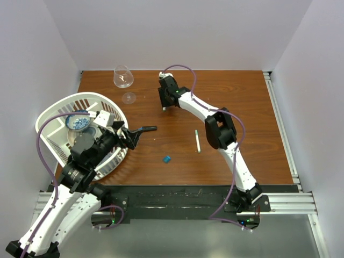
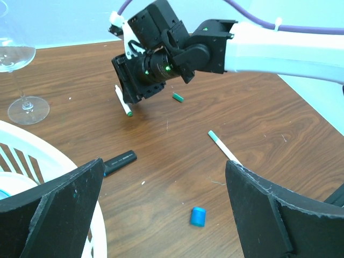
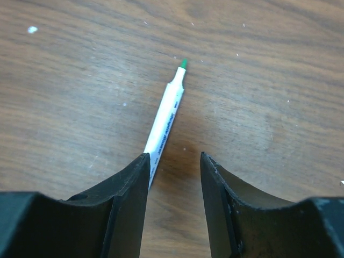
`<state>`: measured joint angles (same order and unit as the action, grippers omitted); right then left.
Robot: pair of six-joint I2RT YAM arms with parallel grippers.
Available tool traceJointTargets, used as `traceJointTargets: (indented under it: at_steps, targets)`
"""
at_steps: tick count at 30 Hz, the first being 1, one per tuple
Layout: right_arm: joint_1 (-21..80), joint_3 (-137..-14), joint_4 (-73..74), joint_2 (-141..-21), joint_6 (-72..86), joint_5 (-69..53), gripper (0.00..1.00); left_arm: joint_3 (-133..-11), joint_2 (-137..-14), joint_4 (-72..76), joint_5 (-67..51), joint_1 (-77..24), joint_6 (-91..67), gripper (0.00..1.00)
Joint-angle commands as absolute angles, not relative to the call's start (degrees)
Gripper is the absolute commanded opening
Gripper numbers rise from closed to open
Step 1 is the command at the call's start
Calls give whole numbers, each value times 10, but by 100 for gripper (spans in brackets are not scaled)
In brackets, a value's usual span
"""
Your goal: Insert the pens into the pen caps
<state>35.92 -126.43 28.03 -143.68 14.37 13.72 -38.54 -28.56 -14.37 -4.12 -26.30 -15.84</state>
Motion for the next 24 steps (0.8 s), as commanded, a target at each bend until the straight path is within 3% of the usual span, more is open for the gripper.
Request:
traceJointTargets:
  at_steps: [1,11,20,24]
  targets:
    - [366,-1277,290,-1447,166,158,46,-386,-280,-127,-31,-261,-149,100]
    - [386,-1266,321,-1455,152,176,39,-385,-283,-123,-47,-261,-146,99]
    - [387,-1166,303,-1400,165,165,12,-383,-266,-126,-32,-261,-146,97]
    - [387,-1051,247,-1320,179,150,4,-383,-259,-127,-24,-261,-152,97]
